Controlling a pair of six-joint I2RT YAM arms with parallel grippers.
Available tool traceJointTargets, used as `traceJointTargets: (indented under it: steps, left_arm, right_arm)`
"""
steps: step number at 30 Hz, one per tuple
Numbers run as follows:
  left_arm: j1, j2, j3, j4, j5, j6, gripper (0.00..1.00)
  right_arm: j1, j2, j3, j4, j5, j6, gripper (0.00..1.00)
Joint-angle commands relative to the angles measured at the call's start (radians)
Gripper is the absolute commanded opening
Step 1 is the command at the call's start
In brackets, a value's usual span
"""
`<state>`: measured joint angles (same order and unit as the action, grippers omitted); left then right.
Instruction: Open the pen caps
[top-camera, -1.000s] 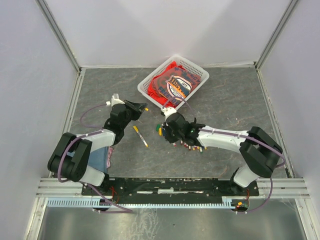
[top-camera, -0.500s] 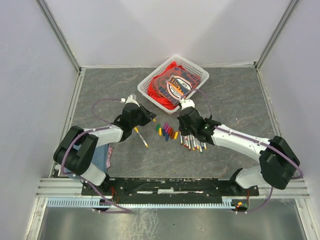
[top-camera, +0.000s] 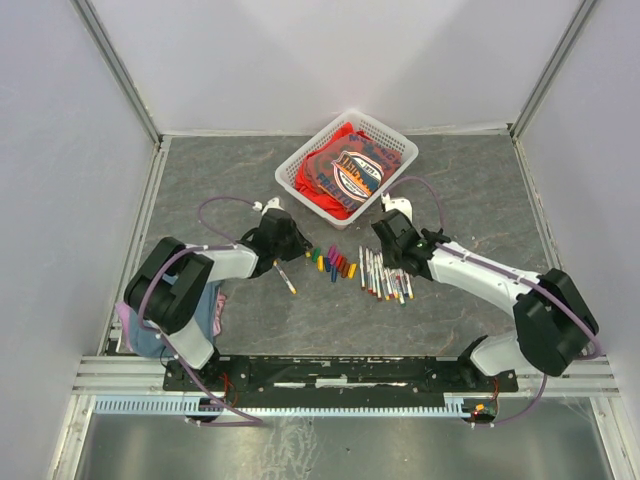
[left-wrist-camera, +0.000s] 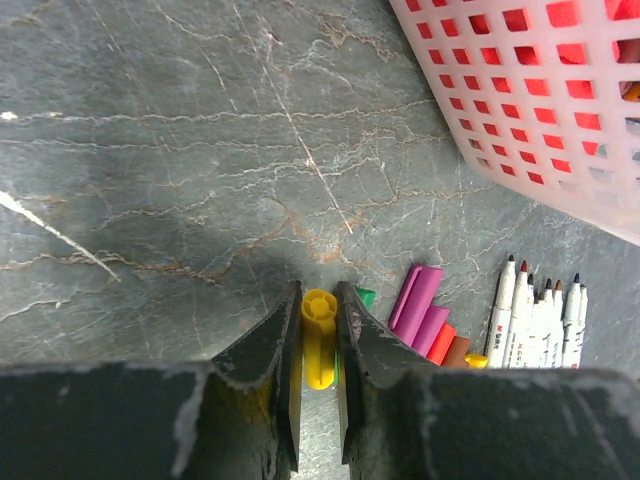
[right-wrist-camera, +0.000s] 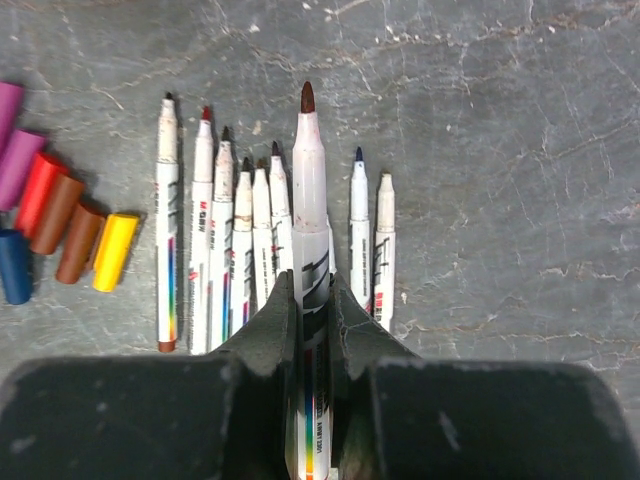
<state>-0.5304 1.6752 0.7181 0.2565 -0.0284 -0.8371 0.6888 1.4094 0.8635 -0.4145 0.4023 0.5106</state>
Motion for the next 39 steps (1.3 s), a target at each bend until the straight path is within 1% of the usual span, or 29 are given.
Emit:
traceJointTargets:
  steps: [1, 11, 24, 30, 39]
  left_arm:
    - [-0.015, 0.014, 0.054, -0.005, -0.027, 0.063, 0.06]
    - [-0.032, 0.052, 0.077, -0.021, -0.041, 0.072, 0.17]
    - [-0.042, 0.072, 0.091, -0.036, -0.061, 0.071, 0.34]
    - [-0.042, 0.067, 0.086, -0.038, -0.068, 0.065, 0.36]
    - [-0.042, 0.039, 0.072, -0.039, -0.088, 0.055, 0.37]
  right_arm:
    - [-0.009, 0.024, -0.002, -0.027, 0.038, -0.007, 0.08]
    - [-0.018, 0.1, 0.007, -0.037, 0.06, -0.031, 0.12]
    - [-0.027, 0.156, 0.026, -0.029, 0.078, -0.047, 0.16]
    - [-0.029, 0.165, 0.024, -0.021, 0.069, -0.049, 0.19]
    - [-0.031, 0.169, 0.022, -0.012, 0.056, -0.048, 0.23]
